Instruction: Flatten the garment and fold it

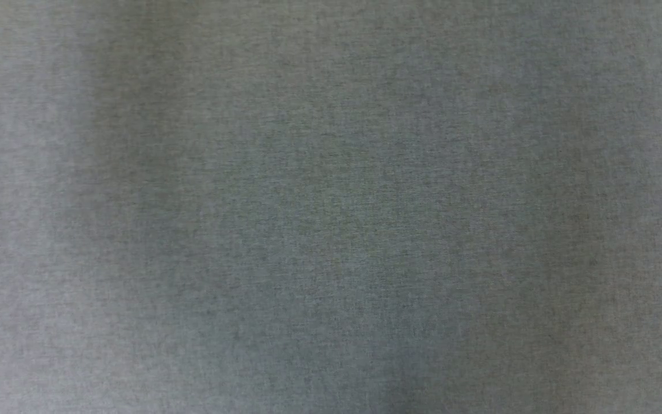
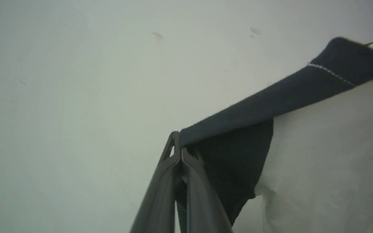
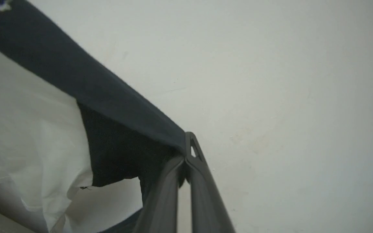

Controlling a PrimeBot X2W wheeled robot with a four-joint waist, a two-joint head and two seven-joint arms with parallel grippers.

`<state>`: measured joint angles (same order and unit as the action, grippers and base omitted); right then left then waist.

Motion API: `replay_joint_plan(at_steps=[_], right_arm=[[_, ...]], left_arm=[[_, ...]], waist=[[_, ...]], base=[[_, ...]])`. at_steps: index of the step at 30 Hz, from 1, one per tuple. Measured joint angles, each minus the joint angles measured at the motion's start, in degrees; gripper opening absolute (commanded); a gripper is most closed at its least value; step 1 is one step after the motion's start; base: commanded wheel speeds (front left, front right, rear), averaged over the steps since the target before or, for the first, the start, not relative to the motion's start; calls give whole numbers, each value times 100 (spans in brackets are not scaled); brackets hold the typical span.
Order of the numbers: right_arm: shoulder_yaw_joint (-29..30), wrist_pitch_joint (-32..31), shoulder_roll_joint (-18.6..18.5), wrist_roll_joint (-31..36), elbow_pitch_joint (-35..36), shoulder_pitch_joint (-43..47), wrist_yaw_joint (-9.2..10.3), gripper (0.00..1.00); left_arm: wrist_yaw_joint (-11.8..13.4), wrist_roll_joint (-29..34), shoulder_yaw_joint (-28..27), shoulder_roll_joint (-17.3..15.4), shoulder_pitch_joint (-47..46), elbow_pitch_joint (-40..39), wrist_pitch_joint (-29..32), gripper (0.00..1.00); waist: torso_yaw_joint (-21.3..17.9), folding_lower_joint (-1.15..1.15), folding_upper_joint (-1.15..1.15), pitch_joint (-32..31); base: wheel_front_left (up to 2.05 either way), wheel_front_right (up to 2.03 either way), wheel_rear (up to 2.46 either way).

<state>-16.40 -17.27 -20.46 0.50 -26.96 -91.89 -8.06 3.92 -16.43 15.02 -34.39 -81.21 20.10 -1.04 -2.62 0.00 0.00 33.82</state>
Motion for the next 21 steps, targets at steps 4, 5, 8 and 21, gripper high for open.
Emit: replay_joint_plan(at_steps=[4, 5, 8, 21], right_arm=[[-253, 200, -10, -204, -258, 706, 0, 0], [-316, 246, -22, -279, -304, 914, 0, 0], [-486, 347, -47, -534, -370, 1499, 1, 0], [-379, 365, -391, -1692, 906, 4972, 19, 0]], left_arm=[[-199, -105, 233, 63, 787, 347, 8, 0], [-236, -154, 274, 98, 1021, 423, 1, 0], [-337, -355, 374, 214, 1704, 624, 58, 0], [-527, -1582, 577, 656, 5148, -122, 560, 0]], waist=[[55, 1, 0, -90], [65, 0, 0, -124], [92, 1, 0, -239], [197, -1, 0, -1176]], base=[[0, 0, 0], [0, 0, 0], [0, 0, 0], [0, 0, 0]])
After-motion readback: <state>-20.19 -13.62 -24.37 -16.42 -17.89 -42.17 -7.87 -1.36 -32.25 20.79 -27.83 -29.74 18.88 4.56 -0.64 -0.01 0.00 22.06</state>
